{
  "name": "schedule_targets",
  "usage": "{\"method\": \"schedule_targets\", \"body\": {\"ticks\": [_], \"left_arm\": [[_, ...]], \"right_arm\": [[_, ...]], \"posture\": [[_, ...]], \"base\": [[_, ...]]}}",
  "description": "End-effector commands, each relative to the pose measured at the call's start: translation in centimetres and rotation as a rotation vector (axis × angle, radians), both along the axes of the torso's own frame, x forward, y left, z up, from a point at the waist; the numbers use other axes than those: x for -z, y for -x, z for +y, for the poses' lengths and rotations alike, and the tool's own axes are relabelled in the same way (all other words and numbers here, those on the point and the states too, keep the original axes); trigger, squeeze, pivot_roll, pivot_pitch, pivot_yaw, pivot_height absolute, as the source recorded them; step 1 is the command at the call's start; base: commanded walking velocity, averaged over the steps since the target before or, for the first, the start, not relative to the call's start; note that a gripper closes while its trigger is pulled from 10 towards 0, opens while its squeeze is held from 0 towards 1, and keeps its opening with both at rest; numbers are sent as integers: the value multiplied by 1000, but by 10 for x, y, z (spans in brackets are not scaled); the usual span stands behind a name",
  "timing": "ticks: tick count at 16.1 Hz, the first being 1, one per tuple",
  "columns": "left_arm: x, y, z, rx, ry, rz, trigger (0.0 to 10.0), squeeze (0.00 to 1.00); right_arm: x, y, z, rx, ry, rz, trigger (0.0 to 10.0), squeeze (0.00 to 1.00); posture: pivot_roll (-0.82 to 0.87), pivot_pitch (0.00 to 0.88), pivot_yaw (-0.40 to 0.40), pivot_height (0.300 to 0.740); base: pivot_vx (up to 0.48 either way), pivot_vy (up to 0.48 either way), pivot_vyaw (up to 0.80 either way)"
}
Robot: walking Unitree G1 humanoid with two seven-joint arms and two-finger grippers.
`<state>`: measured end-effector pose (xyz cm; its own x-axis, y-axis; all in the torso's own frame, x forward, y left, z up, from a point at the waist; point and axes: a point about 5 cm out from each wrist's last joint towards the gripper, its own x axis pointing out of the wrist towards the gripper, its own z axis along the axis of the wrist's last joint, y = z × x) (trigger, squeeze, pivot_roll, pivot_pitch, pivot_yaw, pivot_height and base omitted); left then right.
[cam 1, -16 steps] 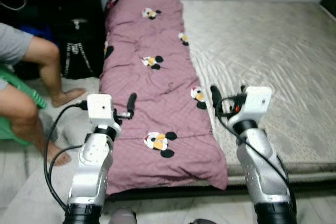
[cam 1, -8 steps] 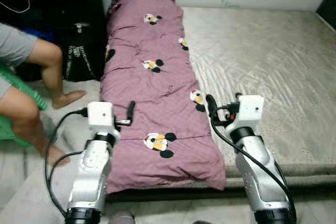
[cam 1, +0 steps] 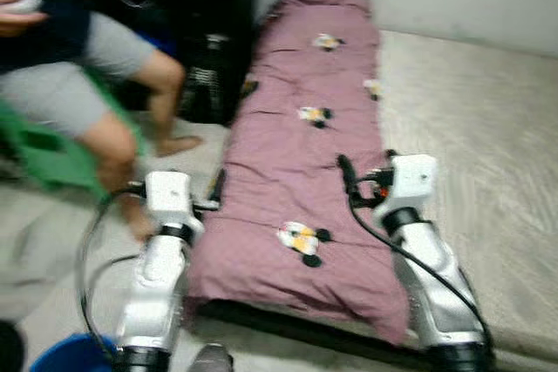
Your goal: Clean up the room
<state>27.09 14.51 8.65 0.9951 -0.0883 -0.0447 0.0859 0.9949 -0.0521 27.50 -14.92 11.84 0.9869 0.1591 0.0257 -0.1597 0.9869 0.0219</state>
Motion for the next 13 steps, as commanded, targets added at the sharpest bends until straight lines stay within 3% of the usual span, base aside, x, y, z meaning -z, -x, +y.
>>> {"method": "schedule_targets", "body": {"ticks": [1, 13], "left_arm": [[0, -2, 3, -9, -11, -2, 10000, 0], [1, -4, 6, -4, -24, -9, 10000, 0]], "right_arm": [[-1, 0, 2, -14, -3, -11, 10000, 0], [0, -2, 4, -27, 0, -16, 10000, 0]], "posture": [[-52, 0, -50, 740], [-51, 0, -39, 740]], "base": [[0, 0, 800], [0, 0, 800]]}}
